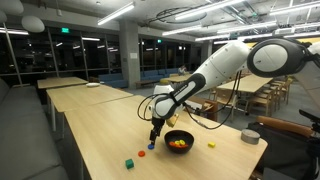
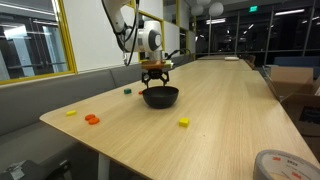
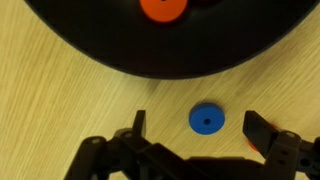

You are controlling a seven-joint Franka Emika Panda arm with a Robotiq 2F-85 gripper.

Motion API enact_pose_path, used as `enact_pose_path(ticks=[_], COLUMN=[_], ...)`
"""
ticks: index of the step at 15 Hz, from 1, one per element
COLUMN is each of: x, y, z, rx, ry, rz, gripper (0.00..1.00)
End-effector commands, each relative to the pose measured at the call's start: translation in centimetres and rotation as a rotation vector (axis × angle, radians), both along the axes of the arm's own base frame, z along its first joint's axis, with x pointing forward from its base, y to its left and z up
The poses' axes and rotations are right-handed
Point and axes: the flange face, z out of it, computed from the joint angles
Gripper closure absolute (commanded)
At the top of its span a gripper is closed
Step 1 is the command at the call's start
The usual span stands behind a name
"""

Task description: Put the rings inside the black bowl

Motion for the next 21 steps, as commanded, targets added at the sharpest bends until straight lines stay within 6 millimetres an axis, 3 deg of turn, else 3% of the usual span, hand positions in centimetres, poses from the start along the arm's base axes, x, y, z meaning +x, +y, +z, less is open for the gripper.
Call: enact_pose_path(ticks=[1, 6, 12, 21], x=[1.7, 1.9, 2.0, 2.0], y=[0.9, 2.0, 2.0, 2.6], z=[0.2, -0.5, -1.7, -1.9], rx=[-0.019, -0.023, -0.033, -0.062], ry=[0.002, 0.024, 0.045, 0.040], rz=[0.020, 0.037, 0.035, 0.059], gripper=[0.00, 0.00, 0.00, 0.00])
